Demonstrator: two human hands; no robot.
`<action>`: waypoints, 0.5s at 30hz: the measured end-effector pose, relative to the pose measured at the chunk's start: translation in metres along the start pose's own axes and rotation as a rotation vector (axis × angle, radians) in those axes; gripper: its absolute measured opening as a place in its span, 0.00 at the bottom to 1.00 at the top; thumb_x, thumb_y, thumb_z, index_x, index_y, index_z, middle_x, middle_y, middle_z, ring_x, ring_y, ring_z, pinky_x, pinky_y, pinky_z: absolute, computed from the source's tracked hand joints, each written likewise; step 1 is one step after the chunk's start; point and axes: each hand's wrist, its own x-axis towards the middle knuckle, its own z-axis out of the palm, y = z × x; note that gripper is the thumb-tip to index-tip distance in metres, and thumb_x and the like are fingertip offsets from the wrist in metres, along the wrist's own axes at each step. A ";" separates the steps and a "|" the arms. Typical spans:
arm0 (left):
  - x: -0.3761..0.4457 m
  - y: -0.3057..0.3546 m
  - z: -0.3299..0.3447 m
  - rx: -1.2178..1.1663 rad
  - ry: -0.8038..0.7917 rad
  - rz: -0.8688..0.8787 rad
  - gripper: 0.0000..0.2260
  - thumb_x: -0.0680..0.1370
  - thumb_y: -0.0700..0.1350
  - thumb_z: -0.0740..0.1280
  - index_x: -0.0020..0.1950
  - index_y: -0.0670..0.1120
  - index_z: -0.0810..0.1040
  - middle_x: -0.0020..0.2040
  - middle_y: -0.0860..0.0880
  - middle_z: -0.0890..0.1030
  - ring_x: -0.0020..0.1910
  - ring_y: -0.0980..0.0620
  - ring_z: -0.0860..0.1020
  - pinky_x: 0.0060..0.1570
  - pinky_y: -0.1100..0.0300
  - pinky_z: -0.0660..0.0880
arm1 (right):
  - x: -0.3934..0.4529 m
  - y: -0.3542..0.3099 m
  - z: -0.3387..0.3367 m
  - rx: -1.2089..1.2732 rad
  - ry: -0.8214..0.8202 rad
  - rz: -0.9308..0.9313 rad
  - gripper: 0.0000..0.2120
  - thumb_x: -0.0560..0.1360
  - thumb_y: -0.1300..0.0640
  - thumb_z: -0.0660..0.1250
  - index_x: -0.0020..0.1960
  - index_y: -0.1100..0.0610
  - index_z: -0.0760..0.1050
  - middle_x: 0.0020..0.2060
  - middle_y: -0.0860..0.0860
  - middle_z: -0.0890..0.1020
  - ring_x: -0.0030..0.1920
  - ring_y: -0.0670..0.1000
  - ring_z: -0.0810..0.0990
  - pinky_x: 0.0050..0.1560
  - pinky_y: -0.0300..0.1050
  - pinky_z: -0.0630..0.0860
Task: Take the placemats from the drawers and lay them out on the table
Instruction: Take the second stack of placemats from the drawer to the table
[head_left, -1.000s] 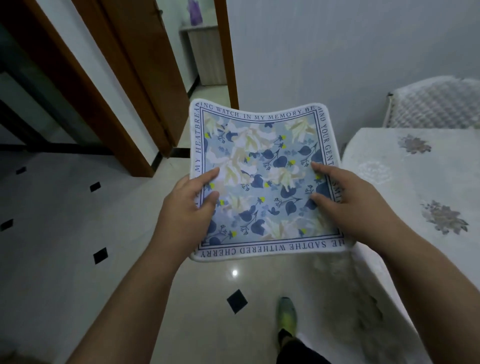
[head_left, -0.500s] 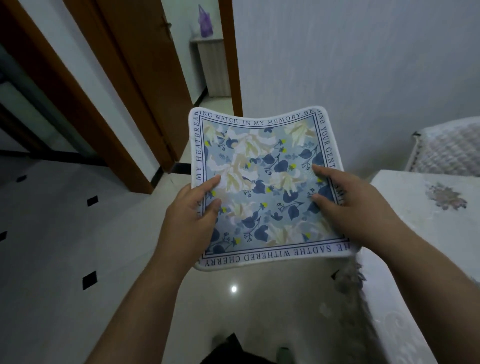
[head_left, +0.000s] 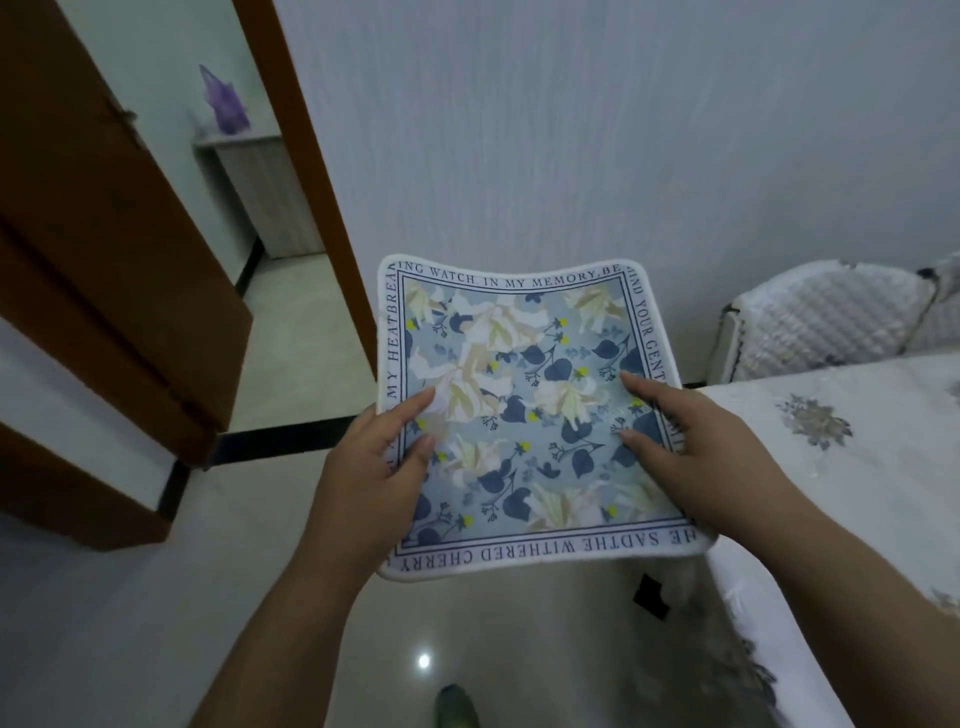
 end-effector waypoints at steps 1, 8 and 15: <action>0.016 -0.003 -0.002 -0.013 -0.023 0.006 0.17 0.81 0.44 0.69 0.69 0.58 0.79 0.60 0.63 0.75 0.59 0.75 0.71 0.56 0.75 0.71 | 0.009 -0.003 0.004 0.004 0.014 0.016 0.28 0.77 0.47 0.70 0.75 0.39 0.67 0.67 0.46 0.76 0.55 0.43 0.73 0.56 0.37 0.69; 0.109 -0.018 -0.009 -0.028 -0.161 0.070 0.17 0.81 0.43 0.68 0.69 0.58 0.78 0.59 0.66 0.73 0.56 0.78 0.72 0.51 0.82 0.68 | 0.053 -0.019 0.026 0.023 0.102 0.117 0.28 0.77 0.48 0.70 0.75 0.40 0.67 0.67 0.46 0.75 0.61 0.45 0.75 0.59 0.38 0.69; 0.194 -0.015 0.024 -0.039 -0.255 0.120 0.17 0.81 0.43 0.68 0.68 0.59 0.78 0.58 0.65 0.73 0.54 0.78 0.72 0.45 0.82 0.69 | 0.115 -0.008 0.023 0.047 0.166 0.205 0.28 0.77 0.49 0.70 0.75 0.40 0.68 0.69 0.46 0.75 0.63 0.48 0.76 0.61 0.42 0.73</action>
